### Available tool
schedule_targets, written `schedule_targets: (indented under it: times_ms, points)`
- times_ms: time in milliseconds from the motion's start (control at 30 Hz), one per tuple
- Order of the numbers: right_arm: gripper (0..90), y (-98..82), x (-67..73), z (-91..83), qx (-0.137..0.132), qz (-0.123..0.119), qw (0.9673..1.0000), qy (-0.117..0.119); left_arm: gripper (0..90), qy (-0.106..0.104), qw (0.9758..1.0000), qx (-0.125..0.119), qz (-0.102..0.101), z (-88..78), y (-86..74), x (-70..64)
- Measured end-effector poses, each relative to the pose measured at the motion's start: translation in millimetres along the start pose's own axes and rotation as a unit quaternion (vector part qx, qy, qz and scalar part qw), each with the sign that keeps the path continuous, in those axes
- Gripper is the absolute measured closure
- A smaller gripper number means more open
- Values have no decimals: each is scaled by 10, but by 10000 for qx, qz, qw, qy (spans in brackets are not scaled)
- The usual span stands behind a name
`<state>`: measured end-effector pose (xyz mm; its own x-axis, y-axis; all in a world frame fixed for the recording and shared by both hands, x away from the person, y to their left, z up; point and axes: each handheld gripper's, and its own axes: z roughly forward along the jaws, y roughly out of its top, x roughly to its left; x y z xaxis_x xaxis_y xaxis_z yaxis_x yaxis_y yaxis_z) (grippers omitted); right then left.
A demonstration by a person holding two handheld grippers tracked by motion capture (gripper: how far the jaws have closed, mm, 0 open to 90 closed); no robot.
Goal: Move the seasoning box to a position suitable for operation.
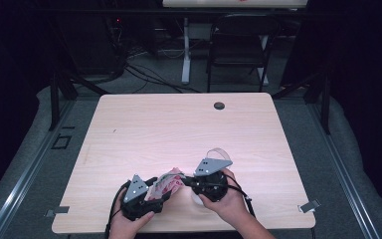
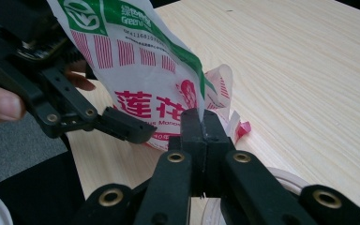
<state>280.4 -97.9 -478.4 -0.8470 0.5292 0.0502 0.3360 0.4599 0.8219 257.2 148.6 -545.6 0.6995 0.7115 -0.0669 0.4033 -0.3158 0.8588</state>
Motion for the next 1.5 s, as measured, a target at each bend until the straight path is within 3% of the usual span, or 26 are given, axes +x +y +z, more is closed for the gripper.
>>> schedule_targets:
  times_ms: [167,700,800,967,1500]
  points:
    - [900,-9,-10,-3,7,-11,10000,6,314,-11,9998,134,-113,84,-65,29]
    - [900,-38,-22,-12,-11,30,10000,10,228,131,9998,99,-121,241,-169,85]
    - [900,-42,-21,-10,-15,34,10000,-6,217,91,9995,251,-192,286,-189,97]
    - [900,-48,-21,-14,-8,45,10000,-3,219,89,9988,461,-134,352,-209,95]
    - [900,-57,-19,-12,11,40,10000,-7,218,94,9968,774,-186,432,-212,99]
